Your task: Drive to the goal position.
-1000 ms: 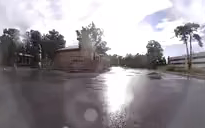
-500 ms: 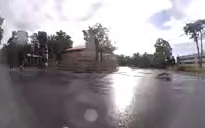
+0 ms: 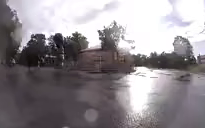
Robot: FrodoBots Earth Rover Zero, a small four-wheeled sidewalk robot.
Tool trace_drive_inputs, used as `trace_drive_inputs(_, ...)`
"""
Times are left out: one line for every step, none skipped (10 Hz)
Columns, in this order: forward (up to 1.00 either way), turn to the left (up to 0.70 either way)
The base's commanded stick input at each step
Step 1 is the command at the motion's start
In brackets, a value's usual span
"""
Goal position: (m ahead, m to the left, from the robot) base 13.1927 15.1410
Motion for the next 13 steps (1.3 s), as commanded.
trace_drive_inputs(0.85,0.0)
trace_drive_inputs(0.85,0.0)
trace_drive_inputs(0.85,0.0)
trace_drive_inputs(0.85,0.0)
trace_drive_inputs(0.85,0.0)
trace_drive_inputs(0.85,0.0)
trace_drive_inputs(0.85,0.0)
trace_drive_inputs(0.85,0.0)
trace_drive_inputs(0.85,0.0)
trace_drive_inputs(0.85,0.0)
trace_drive_inputs(0.85,0.0)
trace_drive_inputs(0.85,0.0)
trace_drive_inputs(0.85,0.0)
